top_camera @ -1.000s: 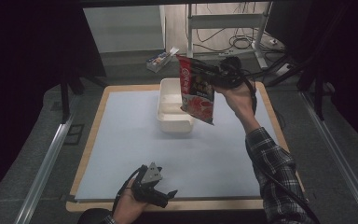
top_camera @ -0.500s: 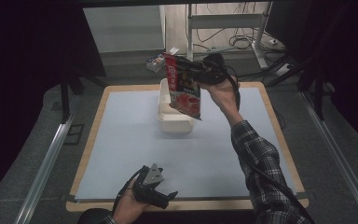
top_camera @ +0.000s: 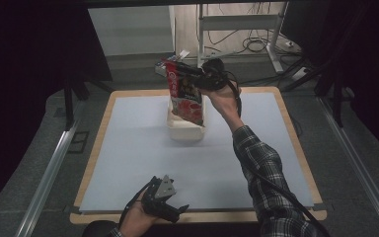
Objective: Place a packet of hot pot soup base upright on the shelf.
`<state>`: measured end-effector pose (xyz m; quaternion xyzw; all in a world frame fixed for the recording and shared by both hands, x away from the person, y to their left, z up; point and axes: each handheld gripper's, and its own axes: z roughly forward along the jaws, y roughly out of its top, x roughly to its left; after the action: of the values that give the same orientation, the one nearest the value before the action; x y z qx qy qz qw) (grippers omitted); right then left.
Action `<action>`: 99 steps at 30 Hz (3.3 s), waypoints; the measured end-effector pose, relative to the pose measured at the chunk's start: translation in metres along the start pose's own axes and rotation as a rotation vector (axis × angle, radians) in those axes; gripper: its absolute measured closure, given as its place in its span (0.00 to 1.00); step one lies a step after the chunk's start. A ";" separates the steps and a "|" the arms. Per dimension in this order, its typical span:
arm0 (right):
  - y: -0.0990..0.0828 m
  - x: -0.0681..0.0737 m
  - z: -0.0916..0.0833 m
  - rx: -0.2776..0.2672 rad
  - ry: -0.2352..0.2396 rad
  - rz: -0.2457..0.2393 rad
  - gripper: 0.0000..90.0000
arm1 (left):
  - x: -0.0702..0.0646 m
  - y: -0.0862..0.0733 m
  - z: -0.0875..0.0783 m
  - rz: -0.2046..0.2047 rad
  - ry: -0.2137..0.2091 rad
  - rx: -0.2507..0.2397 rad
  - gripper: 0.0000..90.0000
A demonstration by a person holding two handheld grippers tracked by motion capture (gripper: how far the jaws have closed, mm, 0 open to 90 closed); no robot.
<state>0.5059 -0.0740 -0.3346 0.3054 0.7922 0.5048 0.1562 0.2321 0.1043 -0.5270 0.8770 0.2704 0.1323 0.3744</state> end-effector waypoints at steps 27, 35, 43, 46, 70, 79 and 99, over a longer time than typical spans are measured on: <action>-0.042 0.005 0.034 0.068 0.002 -0.017 0.78 | -0.016 0.000 0.013 0.150 -0.012 0.117 0.10; -0.061 -0.007 0.031 0.066 -0.014 0.011 0.78 | -0.011 0.000 0.011 0.091 -0.014 0.084 0.08; -0.074 -0.019 0.025 0.103 -0.065 -0.008 0.74 | -0.010 0.001 0.011 0.071 -0.020 0.067 0.07; -0.073 -0.018 0.025 0.114 -0.065 -0.023 0.72 | -0.009 0.001 0.010 0.069 -0.018 0.065 0.07; -0.071 -0.016 0.005 0.170 -0.029 -0.108 0.21 | -0.008 0.002 0.009 0.049 -0.021 0.045 0.07; -0.073 -0.014 -0.006 0.176 -0.018 -0.112 0.20 | -0.012 0.002 0.012 0.070 -0.025 0.062 0.07; -0.105 -0.011 -0.031 0.209 0.009 -0.122 0.19 | -0.015 0.001 0.018 0.101 -0.033 0.104 0.08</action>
<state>0.4629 -0.1343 -0.4153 0.2691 0.8583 0.4104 0.1504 0.2282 0.0851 -0.5387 0.9099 0.2261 0.1225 0.3254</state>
